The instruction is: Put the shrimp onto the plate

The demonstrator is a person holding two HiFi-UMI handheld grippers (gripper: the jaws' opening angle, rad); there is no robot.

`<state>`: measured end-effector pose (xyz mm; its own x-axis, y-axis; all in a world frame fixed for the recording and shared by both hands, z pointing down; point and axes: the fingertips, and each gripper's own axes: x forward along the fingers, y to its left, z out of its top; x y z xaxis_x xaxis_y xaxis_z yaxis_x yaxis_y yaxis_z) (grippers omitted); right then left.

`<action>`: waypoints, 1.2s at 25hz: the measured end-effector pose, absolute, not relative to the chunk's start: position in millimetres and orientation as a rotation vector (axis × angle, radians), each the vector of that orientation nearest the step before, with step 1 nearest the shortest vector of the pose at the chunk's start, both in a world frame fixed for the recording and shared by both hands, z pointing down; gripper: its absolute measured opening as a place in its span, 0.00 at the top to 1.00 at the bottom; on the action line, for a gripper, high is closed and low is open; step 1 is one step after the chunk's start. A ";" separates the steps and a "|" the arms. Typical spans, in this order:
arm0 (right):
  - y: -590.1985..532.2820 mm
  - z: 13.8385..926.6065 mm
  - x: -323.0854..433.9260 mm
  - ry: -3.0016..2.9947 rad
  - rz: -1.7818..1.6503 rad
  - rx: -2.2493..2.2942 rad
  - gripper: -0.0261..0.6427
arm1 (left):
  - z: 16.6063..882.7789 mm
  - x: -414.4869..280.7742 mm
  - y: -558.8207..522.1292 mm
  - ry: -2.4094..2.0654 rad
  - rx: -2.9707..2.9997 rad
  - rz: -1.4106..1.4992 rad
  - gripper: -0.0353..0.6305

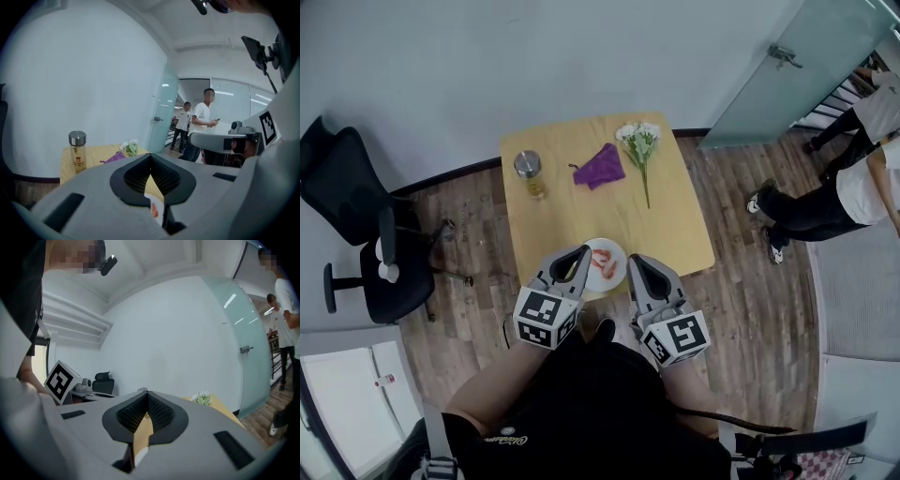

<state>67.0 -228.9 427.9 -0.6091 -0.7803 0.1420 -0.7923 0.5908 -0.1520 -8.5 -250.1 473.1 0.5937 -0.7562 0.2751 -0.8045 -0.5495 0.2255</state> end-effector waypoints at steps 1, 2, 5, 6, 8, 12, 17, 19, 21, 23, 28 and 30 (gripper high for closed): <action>-228.3 427.6 66.5 -2.749 0.309 1.359 0.96 | 471.2 -8.3 -249.3 -1.267 2.502 0.202 0.94; -227.7 427.3 66.2 -2.750 0.310 1.359 0.96 | 469.2 -8.3 -248.5 -1.267 2.504 0.196 0.94; -228.4 425.3 65.6 -2.752 0.311 1.363 0.96 | 462.4 -8.8 -249.2 -1.272 2.515 0.172 0.94; -229.0 424.7 65.2 -2.754 0.311 1.364 0.96 | 460.4 -9.3 -249.9 -1.276 2.520 0.164 0.94; -229.2 423.5 63.5 -2.757 0.305 1.361 0.96 | 457.4 -10.3 -250.0 -1.282 2.531 0.159 0.94; -228.7 423.0 59.9 -2.761 0.305 1.360 0.96 | 453.0 -10.9 -248.5 -1.283 2.551 0.159 0.94; -229.8 422.0 57.5 -2.761 0.301 1.360 0.96 | 450.0 -11.4 -249.5 -1.289 2.558 0.152 0.94; -230.0 420.3 56.1 -2.762 0.290 1.358 0.96 | 448.1 -11.5 -249.8 -1.290 2.563 0.149 0.94; -230.0 419.0 55.1 -2.764 0.288 1.358 0.96 | 446.5 -11.3 -249.5 -1.290 2.566 0.147 0.94; -230.8 418.2 54.0 -2.769 0.292 1.355 0.96 | 445.0 -11.0 -249.7 -1.290 2.570 0.147 0.94; -233.3 419.1 53.7 -2.758 0.298 1.364 0.96 | 441.9 -10.4 -250.7 -1.294 2.584 0.152 0.94; -233.8 420.4 53.6 -2.746 0.293 1.363 0.96 | 441.9 -10.1 -250.5 -1.292 2.586 0.155 0.94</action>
